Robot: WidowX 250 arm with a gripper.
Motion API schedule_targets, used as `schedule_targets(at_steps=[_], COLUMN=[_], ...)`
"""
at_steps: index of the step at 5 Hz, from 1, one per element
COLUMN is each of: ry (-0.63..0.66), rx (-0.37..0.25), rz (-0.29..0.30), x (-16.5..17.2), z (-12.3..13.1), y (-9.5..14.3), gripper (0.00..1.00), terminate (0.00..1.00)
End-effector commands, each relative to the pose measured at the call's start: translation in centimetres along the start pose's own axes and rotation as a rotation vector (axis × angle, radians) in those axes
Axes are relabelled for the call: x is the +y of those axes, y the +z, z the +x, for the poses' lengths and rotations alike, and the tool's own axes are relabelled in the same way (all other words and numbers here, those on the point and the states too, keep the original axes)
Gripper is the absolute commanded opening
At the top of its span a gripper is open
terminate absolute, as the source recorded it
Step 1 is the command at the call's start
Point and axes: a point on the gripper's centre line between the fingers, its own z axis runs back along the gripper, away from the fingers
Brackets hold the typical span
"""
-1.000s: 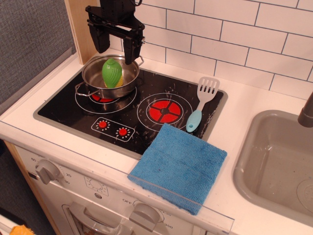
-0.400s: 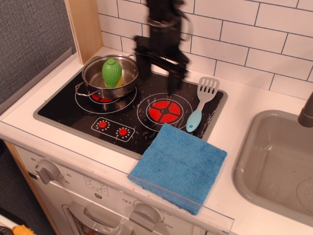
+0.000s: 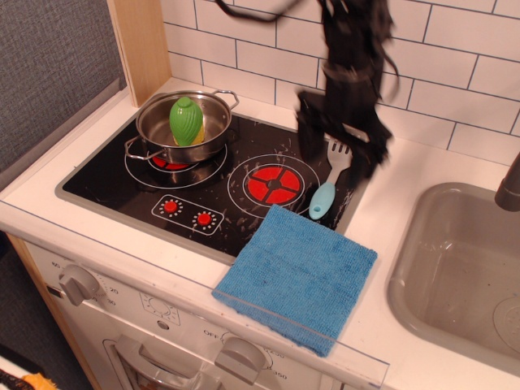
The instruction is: Move the brush to the pot
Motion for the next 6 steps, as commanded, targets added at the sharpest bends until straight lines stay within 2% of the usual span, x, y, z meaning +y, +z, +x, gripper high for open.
schedule_targets(at_steps=[1,2,3,5,6], ry=[0.033,0.065,0.076,0.045,0.017], rx=[0.014,0.035,0.049,0.074,0.042], rz=[-0.030,-0.039,-0.040,-0.010,0.026], x=[-0.3,-0.1,0.3,0.0,-0.1], z=[0.1,-1.0,-1.8,-2.1,-0.9], y=[-0.3,-0.7,-0.7,-0.4,1.2], gripper=[1.00,1.00,0.00,0.00,0.00], terminate=[0.00,0.00,0.00,0.00,0.00])
